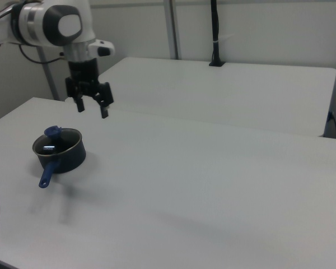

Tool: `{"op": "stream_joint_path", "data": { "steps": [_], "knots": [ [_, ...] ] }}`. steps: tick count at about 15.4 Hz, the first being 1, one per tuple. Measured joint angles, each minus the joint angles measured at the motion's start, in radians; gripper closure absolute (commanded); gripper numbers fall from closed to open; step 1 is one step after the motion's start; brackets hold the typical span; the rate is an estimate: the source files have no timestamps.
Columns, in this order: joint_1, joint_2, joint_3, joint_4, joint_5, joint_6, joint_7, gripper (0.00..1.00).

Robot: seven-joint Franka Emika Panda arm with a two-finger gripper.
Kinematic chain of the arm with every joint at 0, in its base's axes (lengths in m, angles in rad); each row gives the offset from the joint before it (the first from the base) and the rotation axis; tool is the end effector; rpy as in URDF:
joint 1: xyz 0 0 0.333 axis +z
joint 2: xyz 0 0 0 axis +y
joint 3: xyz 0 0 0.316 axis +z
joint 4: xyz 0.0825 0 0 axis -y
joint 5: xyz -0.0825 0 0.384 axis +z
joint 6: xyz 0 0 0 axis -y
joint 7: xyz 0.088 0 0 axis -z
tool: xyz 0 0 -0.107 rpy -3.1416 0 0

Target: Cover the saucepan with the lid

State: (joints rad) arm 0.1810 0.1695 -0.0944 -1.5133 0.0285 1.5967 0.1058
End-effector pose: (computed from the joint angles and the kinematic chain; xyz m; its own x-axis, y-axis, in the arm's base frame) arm 0.6008 0.0595 0.5559 0.9961 -0.0203 -0.0861 -0.0206 -0.9998 -0.0033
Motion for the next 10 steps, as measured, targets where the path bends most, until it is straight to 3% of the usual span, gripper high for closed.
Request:
{"op": "stream_joint_path", "data": {
  "steps": [4, 10],
  "knots": [
    [-0.093, -0.039, 0.004, -0.014, 0.0, -0.009, -0.051, 0.0],
    [-0.13, -0.043, 0.004, -0.019, -0.019, -0.009, -0.055, 0.0]
  ]
}}
